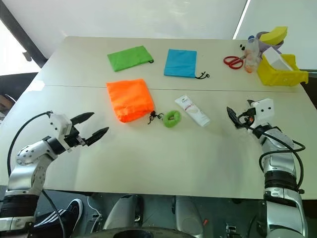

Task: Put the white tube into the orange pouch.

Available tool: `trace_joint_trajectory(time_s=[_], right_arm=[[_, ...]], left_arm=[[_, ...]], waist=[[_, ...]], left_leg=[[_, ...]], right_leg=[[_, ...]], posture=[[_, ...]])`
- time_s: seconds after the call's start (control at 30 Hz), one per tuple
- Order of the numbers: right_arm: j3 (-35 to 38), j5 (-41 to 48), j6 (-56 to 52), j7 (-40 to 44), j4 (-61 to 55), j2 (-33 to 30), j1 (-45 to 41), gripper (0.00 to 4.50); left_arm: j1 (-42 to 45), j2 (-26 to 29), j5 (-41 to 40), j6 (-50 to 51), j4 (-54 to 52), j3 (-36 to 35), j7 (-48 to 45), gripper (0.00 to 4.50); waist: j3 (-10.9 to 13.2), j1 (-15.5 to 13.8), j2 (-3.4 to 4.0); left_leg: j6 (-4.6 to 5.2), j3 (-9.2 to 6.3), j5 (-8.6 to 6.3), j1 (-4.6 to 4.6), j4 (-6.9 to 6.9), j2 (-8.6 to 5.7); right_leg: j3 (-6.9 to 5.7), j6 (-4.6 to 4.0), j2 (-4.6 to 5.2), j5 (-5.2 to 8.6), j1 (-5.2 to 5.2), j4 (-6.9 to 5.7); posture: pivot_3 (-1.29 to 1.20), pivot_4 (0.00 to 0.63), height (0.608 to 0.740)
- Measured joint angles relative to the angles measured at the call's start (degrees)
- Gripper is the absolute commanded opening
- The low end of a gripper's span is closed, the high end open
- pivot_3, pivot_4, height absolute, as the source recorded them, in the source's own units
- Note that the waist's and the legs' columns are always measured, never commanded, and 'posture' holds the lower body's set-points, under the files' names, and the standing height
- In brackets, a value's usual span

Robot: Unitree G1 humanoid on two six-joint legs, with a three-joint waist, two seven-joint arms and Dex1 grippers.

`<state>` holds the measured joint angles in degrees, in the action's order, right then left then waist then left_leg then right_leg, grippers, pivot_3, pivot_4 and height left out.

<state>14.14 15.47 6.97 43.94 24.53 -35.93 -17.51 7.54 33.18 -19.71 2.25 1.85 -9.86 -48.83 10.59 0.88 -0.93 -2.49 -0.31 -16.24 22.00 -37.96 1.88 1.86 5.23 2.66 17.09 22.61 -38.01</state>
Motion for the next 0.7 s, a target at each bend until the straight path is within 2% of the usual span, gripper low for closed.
trace_joint_trajectory(time_s=[0.03,0.1,0.23,0.3,0.5,0.7], right_arm=[[-1.6,2.04,-0.47,4.36,-5.29,-0.09,2.03,4.46],[-3.15,4.4,-1.68,7.92,-12.16,-0.11,4.13,4.46],[-6.3,5.68,-3.34,10.47,-22.88,-0.12,5.27,4.46],[-8.15,5.43,-4.12,10.94,-26.72,-0.12,6.67,4.46],[-11.73,3.28,-4.19,11.39,-29.33,0.19,11.29,4.46],[-11.95,2.67,-4.19,9.83,-29.33,1.05,10.98,4.46]], left_arm=[[1.49,0.0,1.55,0.65,-0.09,1.48,0.7,4.5],[4.3,-0.01,4.64,1.88,-0.24,4.39,2.24,4.5],[10.45,-0.97,11.81,3.07,-0.38,10.03,6.63,4.5],[12.68,-0.65,18.05,2.09,0.41,13.64,9.57,4.5],[14.41,-1.4,25.03,0.95,5.11,16.49,13.6,4.5],[15.21,-6.32,24.71,3.32,5.21,17.47,14.65,4.5]], waist=[[0.01,-0.04,0.02],[0.03,-0.06,0.04],[0.02,-0.08,0.03],[0.02,-0.05,0.03],[0.02,-0.17,0.03],[0.03,-0.21,0.02]], left_leg=[[0.0,-0.02,0.0,0.02,0.0,0.01],[0.0,-0.05,0.0,0.05,-0.01,0.0],[0.0,-0.06,0.0,0.05,-0.06,-0.04],[0.0,-0.05,0.0,0.07,-0.05,-0.05],[0.0,-0.03,0.0,0.31,-0.04,-0.04],[0.0,-0.03,0.0,0.31,-0.15,-0.06]], right_leg=[[-0.01,0.01,-0.03,0.0,0.03,0.0],[-0.01,0.02,-0.02,-0.01,0.04,0.0],[-0.01,0.05,-0.04,-0.03,0.02,0.0],[-0.01,0.05,-0.06,-0.03,0.05,0.01],[-0.03,0.05,-0.1,-0.02,0.29,0.0],[-0.03,0.09,-0.07,-0.05,0.22,0.0]], posture=[[0.0,0.15,0.74],[0.0,0.15,0.74],[0.0,0.15,0.74],[0.0,0.15,0.74],[0.0,0.15,0.74],[0.0,0.15,0.74]])
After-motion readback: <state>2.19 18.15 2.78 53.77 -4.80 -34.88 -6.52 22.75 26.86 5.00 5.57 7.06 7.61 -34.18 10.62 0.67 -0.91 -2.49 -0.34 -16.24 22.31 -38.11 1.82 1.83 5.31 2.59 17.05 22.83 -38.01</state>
